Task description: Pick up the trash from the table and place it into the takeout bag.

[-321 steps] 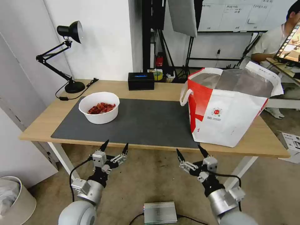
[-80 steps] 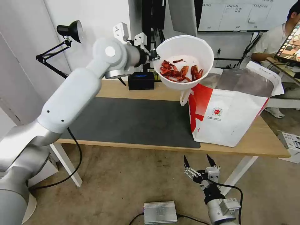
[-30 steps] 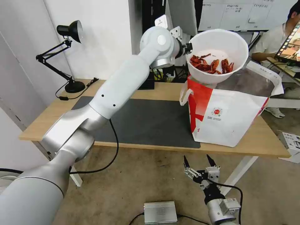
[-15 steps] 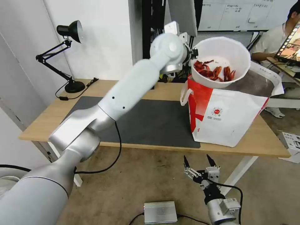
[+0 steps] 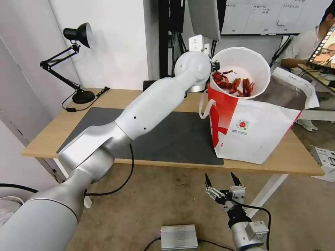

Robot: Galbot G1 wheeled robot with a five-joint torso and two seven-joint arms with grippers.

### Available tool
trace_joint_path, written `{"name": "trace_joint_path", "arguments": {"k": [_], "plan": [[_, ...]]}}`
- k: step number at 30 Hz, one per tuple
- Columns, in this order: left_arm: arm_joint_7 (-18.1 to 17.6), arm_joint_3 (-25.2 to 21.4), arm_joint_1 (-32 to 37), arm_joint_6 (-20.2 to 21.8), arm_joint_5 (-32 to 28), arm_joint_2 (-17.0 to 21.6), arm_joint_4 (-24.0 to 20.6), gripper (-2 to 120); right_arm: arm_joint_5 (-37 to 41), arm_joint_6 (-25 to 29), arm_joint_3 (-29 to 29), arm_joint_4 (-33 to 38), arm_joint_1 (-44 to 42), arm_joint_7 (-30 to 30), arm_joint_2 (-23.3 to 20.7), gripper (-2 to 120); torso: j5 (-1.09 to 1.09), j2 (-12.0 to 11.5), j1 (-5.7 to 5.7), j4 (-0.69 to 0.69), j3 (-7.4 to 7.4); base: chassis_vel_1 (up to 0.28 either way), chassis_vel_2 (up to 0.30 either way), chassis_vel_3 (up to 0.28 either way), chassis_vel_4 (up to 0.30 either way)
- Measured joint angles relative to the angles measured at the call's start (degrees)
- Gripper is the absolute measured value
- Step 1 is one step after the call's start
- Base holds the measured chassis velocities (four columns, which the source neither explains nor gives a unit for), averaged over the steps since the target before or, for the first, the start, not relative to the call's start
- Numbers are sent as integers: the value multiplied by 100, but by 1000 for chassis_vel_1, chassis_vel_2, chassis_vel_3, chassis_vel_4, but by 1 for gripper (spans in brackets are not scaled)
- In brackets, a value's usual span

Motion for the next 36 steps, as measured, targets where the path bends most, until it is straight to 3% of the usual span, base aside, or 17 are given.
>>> {"name": "trace_joint_path", "arguments": {"k": [18, 31, 36], "plan": [[660, 317, 112, -162, 84, 289, -651, 0, 0, 0, 0, 0, 0, 0, 0, 100, 0, -1, 0, 0, 0, 0, 0, 0, 0], [795, 360, 132, 65, -39, 345, -841, 44, 0, 0, 1, 0, 0, 0, 0, 100, 0, -1, 0, -1, 0, 0, 0, 0, 0], [786, 313, 159, -55, -37, 607, -1062, 65, 0, 0, 0, 0, 0, 0, 0, 100, 0, -1, 0, -1, 0, 0, 0, 0, 0]]}}
